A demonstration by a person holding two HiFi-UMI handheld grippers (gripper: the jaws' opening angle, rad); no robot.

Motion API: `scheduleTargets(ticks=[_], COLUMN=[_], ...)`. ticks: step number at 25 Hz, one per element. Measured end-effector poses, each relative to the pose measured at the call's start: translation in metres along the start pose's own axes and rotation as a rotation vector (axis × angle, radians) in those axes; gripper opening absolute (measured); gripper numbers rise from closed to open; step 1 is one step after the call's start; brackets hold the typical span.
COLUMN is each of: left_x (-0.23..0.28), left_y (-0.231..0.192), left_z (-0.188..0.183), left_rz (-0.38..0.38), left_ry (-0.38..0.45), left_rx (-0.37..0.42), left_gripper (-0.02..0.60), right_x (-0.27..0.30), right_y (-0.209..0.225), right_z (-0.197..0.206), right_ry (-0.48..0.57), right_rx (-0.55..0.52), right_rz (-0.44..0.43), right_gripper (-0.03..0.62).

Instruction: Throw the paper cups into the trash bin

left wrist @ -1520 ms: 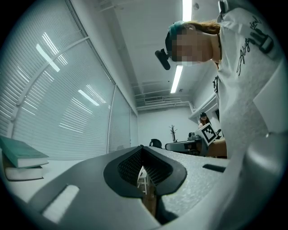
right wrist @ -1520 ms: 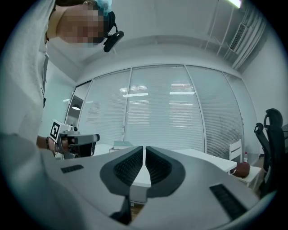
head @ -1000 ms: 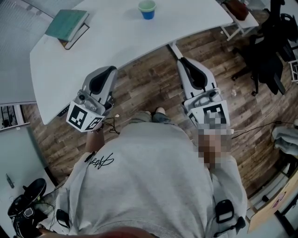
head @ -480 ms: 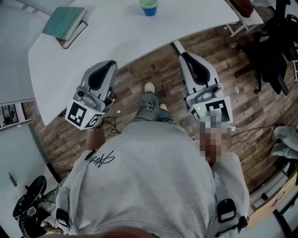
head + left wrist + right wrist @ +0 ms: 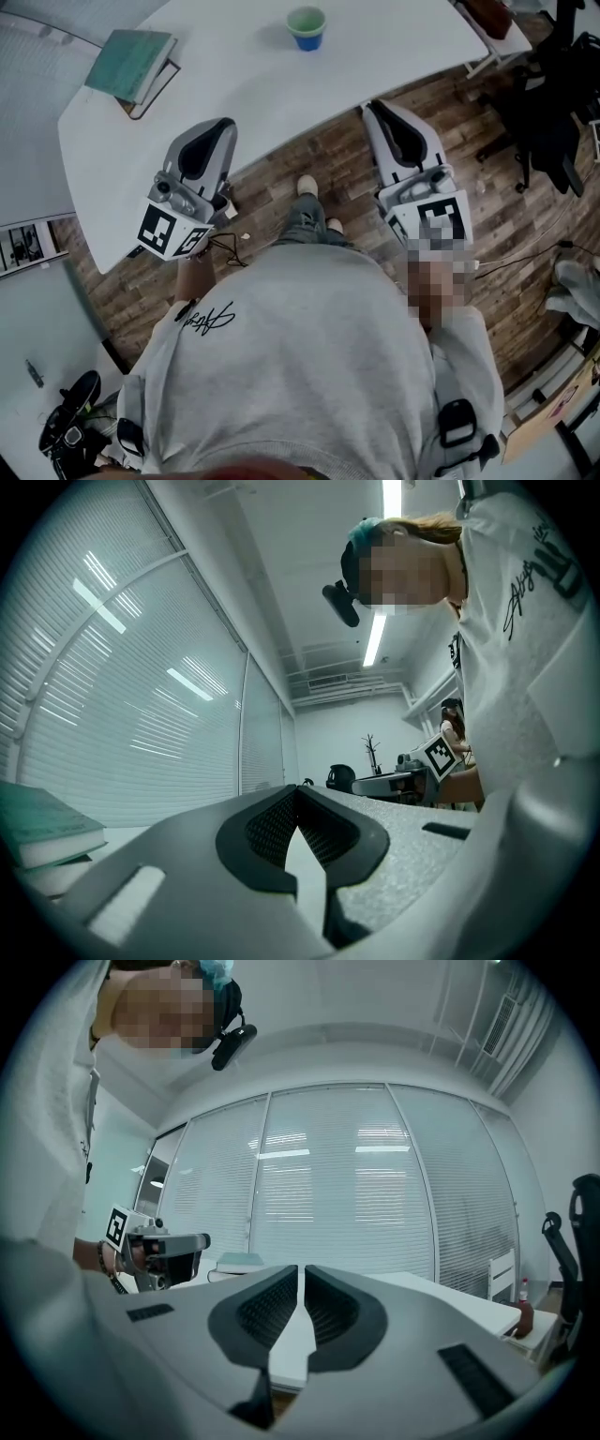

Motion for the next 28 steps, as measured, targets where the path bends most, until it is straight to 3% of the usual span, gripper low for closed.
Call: scheduleTargets(ticks=[28], left_x=[0.066], left_y=[-0.1], left_z=[0.012], left_rz=[0.068], left_ry=[-0.01], left_rx=[-0.008], left_gripper=[0.003], right_x=[0.1], right_y=[0.052], right_z=[-0.004], right_ry=[0.007], right_rx=[-0.007], right_rz=[0.051], right_gripper=[0.012])
Point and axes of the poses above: the fingertips, and each gripper's own axes: x forward along the fingers, y to its right, z out of its underside, the point moved 8 cm from there along -x, backward along the fingers
